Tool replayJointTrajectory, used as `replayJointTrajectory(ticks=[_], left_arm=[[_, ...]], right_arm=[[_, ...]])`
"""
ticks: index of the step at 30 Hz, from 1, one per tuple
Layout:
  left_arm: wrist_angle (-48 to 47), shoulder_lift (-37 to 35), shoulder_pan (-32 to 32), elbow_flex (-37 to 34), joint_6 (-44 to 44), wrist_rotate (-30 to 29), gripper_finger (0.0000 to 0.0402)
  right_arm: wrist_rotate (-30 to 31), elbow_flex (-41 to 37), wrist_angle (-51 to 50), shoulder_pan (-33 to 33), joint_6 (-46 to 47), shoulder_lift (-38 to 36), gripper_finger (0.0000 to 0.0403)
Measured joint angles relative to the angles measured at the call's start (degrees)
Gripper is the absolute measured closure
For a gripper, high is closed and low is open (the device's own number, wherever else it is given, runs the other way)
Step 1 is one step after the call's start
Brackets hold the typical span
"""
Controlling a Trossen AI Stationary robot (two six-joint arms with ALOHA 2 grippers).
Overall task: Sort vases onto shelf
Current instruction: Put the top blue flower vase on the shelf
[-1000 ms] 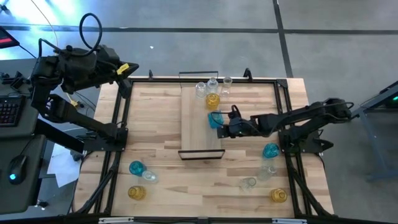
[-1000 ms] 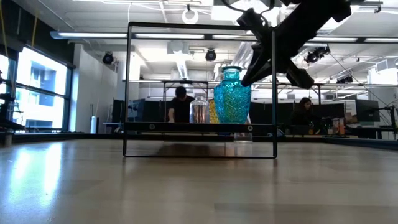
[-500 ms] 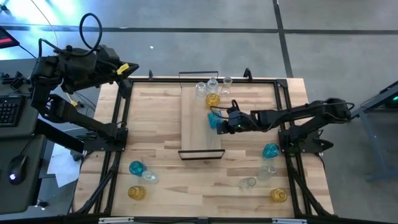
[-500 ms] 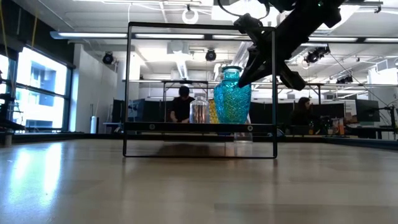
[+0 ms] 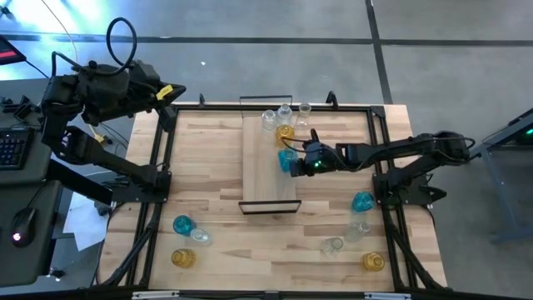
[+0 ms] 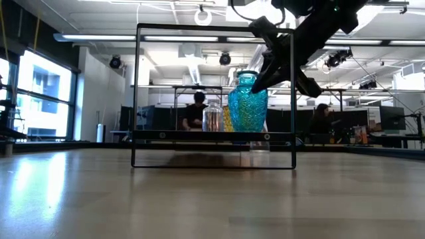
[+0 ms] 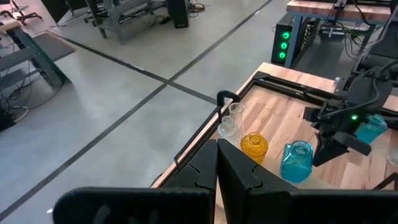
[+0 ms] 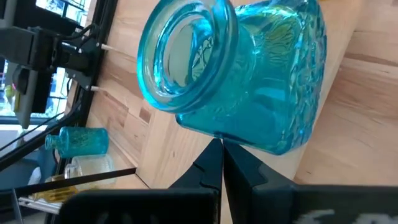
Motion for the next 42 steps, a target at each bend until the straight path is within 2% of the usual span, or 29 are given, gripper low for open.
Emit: replayJointTrajectory(ticks=[16, 42], left_arm=[[0.1, 0.0, 0.0, 0.0, -0.5, 0.0, 0.0401], [1.0, 0.1, 0.0, 0.0, -1.5, 0.0, 0.0401]], right_arm=[[-2.0, 0.0, -1.7, -0.1, -1.5, 0.0, 0.0403], [-6.8, 0.0, 2.3, -5.3, -7.6, 0.0, 0.0403]])
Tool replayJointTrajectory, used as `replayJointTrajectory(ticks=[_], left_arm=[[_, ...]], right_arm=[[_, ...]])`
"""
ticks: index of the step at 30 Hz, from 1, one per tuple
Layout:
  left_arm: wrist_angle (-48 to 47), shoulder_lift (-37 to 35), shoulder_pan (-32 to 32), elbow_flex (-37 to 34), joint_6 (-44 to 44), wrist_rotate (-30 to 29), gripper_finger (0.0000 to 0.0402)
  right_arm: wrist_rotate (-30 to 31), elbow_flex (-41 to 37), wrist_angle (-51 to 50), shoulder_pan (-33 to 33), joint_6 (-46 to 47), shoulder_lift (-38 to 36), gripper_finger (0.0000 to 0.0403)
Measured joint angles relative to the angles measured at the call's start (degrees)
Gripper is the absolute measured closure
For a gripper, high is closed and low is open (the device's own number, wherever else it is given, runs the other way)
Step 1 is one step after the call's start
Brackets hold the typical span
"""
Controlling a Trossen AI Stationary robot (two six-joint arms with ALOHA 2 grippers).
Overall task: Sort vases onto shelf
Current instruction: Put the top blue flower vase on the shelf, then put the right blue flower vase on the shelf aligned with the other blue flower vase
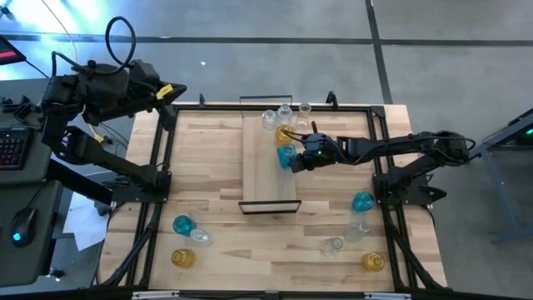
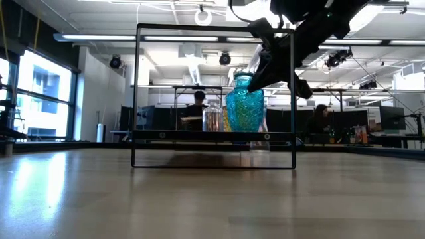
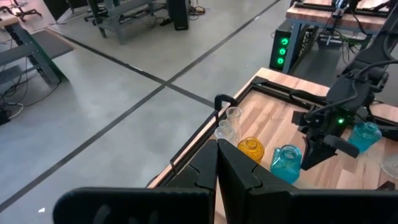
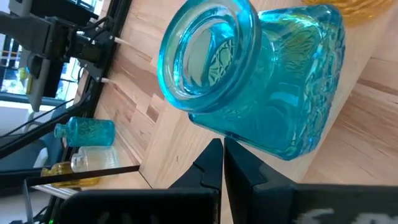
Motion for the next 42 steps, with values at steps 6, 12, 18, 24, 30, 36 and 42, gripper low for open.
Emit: replayJointTrajectory(ticks=[6, 12, 18, 24, 30, 36, 42], left_arm=[[0.0, 0.0, 0.0, 0.0, 0.0, 0.0, 0.0401], [0.8, 0.1, 0.0, 0.0, 0.0, 0.0, 0.0401], [0.8, 0.5, 0.0, 0.0, 0.0, 0.0, 0.0401], [0.9, 0.7, 0.0, 0.0, 0.2, -0.1, 0.0401], [0.9, 0.8, 0.0, 0.0, 0.5, 0.4, 0.0401], [0.8, 1.5, 0.0, 0.0, 0.5, 0.9, 0.0401], [0.8, 2.3, 0.0, 0.0, 3.1, 1.9, 0.0401]], right_arm=[[-0.9, 0.0, 0.9, -0.8, -0.7, 0.0, 0.0403], [-4.9, 0.0, 6.3, -1.0, -0.2, 3.4, 0.0403], [-2.8, 2.0, 5.5, 2.2, -2.0, 4.8, 0.0403], [-0.8, 6.9, -4.5, 4.0, -4.5, 2.6, 0.0403], [4.2, 14.3, -23.2, 6.2, -7.5, -0.6, 0.0403], [9.2, 25.9, -48.9, 10.4, -6.1, -5.4, 0.0403], [8.8, 33.0, -73.5, 18.9, 2.1, -9.0, 0.0402]])
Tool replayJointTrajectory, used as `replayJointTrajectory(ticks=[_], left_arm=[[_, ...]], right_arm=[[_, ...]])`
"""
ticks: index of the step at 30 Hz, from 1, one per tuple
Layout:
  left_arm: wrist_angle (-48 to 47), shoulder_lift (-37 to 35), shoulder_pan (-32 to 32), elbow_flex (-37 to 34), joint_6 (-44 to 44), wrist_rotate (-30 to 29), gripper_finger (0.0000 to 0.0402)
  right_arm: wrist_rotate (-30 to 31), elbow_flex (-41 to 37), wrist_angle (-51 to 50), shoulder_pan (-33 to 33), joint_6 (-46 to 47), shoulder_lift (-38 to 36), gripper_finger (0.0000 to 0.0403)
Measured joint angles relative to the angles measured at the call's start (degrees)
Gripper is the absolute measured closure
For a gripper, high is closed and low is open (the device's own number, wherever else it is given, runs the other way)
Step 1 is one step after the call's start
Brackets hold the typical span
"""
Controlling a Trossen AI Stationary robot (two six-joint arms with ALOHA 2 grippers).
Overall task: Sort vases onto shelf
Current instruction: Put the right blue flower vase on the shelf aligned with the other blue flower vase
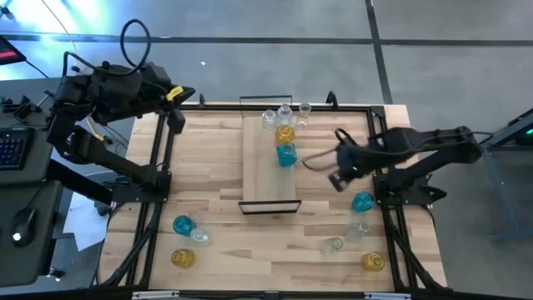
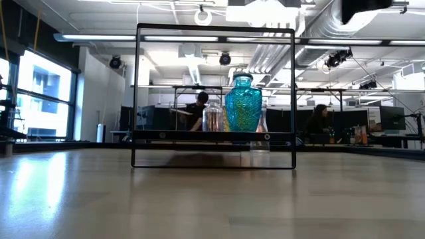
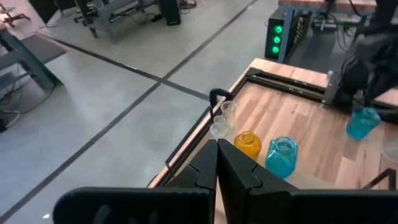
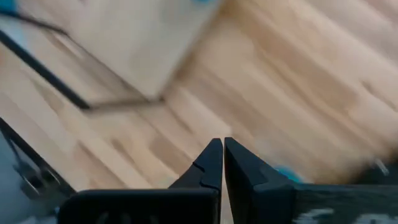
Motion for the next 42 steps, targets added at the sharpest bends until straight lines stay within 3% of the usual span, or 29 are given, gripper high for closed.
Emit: replayJointTrajectory(ticks=[5, 14, 19, 42], left_arm=[[-0.3, 0.8, 0.0, 0.0, 1.2, 0.2, 0.0401], [-3.4, 2.1, 0.0, 0.0, 1.9, 0.2, 0.0401], [-4.4, 2.5, 0.0, 0.0, 0.9, 0.1, 0.0401], [-4.3, 2.4, 0.0, 0.0, 0.4, 0.1, 0.0401]], right_arm=[[-2.2, -2.1, -4.3, 5.2, 6.9, -3.0, 0.0360], [-7.1, -13.3, -2.2, 7.2, 13.6, -6.9, 0.0162], [-10.0, -19.4, 0.4, 7.6, 15.7, -7.7, 0.0090], [-11.9, -37.3, 6.7, 8.4, 18.2, -7.7, 0.0077]])
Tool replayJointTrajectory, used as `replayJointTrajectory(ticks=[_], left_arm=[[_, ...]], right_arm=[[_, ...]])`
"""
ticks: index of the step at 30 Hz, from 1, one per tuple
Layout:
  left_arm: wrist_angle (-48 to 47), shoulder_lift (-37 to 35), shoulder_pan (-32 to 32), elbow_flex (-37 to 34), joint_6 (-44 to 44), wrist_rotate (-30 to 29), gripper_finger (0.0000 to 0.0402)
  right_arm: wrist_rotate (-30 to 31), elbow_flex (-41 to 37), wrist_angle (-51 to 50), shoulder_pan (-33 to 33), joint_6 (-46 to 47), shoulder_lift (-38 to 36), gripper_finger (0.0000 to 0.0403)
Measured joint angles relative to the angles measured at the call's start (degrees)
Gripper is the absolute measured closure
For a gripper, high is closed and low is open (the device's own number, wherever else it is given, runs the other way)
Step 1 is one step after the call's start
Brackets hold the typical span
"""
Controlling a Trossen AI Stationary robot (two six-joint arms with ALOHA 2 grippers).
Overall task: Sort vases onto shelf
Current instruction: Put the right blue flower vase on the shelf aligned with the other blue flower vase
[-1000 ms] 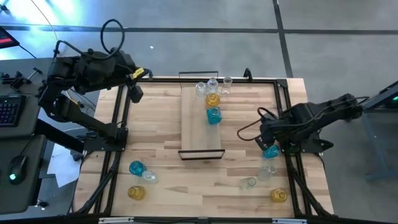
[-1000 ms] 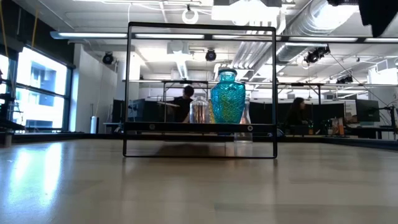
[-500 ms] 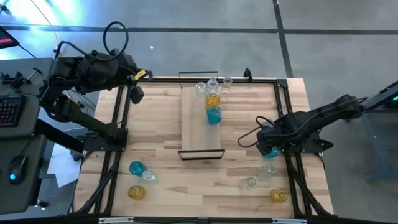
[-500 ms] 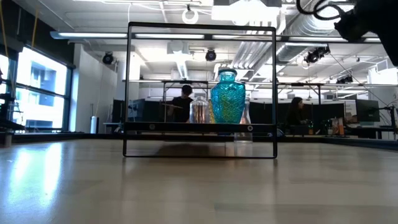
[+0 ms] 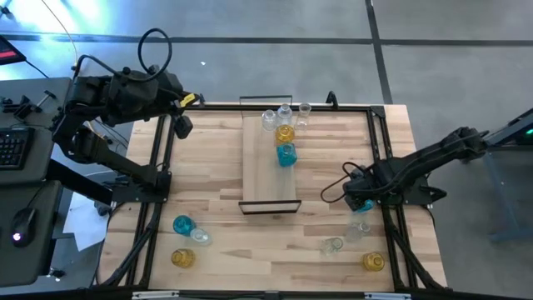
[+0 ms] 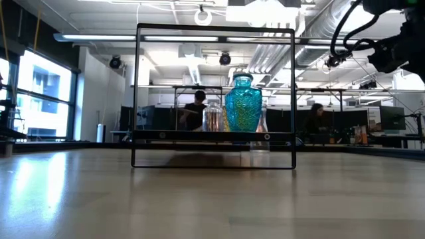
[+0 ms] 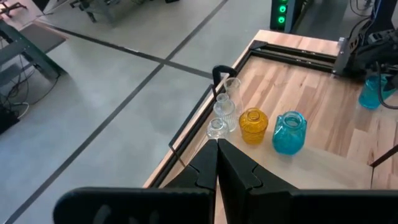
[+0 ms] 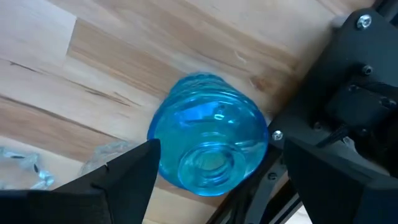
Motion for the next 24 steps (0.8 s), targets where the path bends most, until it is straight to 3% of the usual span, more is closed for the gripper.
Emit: replayJointTrajectory(ticks=[7, 18, 24], left_arm=[[0.0, 0.0, 0.0, 0.0, 0.0, 0.0, 0.0401], [0.0, 0.0, 0.0, 0.0, 0.0, 0.0, 0.0401], [0.0, 0.0, 0.0, 0.0, 0.0, 0.0, 0.0401]], right_arm=[[-0.3, -0.2, 0.2, 1.1, 1.0, 0.0, 0.0104], [-2.0, 0.0, 0.6, 1.1, 0.6, -0.1, 0.0294], [-2.3, 0.0, 1.1, 1.1, -0.5, -0.1, 0.0297]])
